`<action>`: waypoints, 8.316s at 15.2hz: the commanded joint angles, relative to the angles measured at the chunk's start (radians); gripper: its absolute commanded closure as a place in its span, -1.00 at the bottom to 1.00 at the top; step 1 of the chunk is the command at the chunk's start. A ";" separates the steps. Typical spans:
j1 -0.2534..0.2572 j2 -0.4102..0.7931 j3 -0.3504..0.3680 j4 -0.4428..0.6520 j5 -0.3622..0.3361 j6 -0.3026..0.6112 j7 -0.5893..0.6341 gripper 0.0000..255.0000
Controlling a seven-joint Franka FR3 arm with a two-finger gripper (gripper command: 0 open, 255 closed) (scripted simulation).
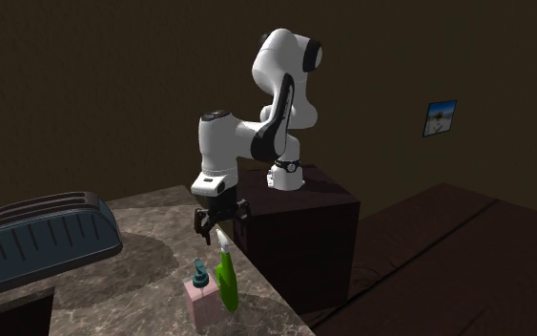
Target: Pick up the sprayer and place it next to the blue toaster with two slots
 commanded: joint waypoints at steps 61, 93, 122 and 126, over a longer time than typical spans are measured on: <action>0.069 -0.266 -0.089 0.158 -0.197 -0.388 0.136 1.00; -0.053 -0.421 -0.211 0.251 -0.281 -0.618 -0.068 1.00; -0.706 0.039 -0.395 0.741 0.064 -0.819 -0.848 1.00; -0.886 0.172 -0.362 0.953 0.140 -0.905 -0.914 1.00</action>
